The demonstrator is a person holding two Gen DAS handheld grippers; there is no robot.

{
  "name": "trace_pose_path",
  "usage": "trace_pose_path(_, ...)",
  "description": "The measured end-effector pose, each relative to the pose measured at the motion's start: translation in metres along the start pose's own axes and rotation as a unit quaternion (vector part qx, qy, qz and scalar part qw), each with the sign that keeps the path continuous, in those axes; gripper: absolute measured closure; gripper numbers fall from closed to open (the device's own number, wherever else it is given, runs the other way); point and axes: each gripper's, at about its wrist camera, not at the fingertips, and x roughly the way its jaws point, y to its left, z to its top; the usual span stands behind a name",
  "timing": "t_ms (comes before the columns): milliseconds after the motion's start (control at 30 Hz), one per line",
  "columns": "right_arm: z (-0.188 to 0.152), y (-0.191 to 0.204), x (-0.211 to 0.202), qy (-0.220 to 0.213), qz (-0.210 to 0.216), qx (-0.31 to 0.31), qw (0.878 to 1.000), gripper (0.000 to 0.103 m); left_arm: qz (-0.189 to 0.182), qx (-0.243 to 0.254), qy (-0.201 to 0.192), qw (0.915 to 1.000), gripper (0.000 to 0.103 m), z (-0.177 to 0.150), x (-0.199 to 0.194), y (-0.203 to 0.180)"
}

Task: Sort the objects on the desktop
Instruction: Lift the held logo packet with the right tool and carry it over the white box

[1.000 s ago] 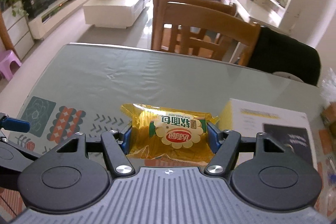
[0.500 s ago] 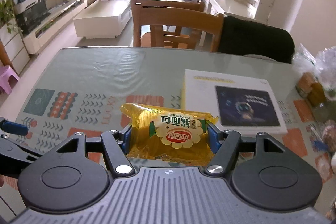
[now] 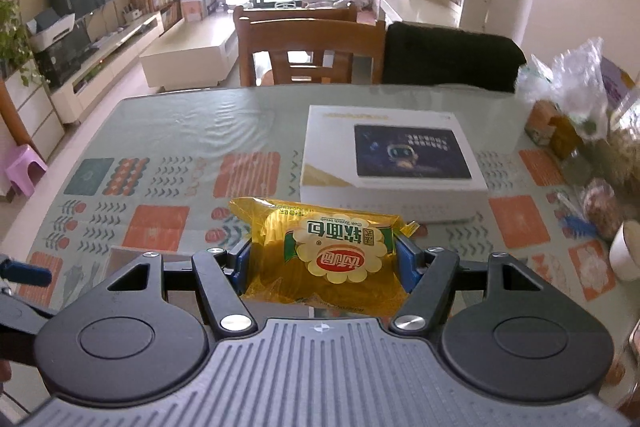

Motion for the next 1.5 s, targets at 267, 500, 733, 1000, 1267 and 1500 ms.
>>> trace_pose_path(267, -0.028, -0.005, -0.013, 0.008, 0.013, 0.002, 1.000, 0.020, 0.010, -0.008, 0.010, 0.9999, 0.000, -0.031, -0.005, -0.016)
trace_pose_path(500, -0.045, -0.002, -0.019, 0.017, 0.013, -0.005, 1.000, 0.019, 0.019, -0.020, 0.009, 0.9996, 0.000, -0.048, -0.009, -0.017)
trace_pose_path(733, -0.065, 0.004, -0.013, 0.043, 0.017, -0.007, 0.999, 0.020, 0.022, -0.038, 0.030, 0.9986, 0.000, -0.068, -0.006, -0.013)
trace_pose_path(1000, -0.077, 0.014, -0.016, 0.058, 0.025, -0.009, 0.998, 0.019, 0.027, -0.060, 0.029, 0.9974, 0.000, -0.075, -0.015, -0.001)
trace_pose_path(1267, -0.085, 0.020, -0.022, 0.064, 0.022, -0.013, 0.998, 0.019, 0.020, -0.073, 0.020, 0.9970, 0.000, -0.082, -0.025, -0.002)
trace_pose_path(1500, -0.092, 0.018, -0.025, 0.069, 0.018, -0.014, 0.997, 0.019, 0.009, -0.071, 0.020, 0.9972, 0.000, -0.087, -0.029, -0.007)
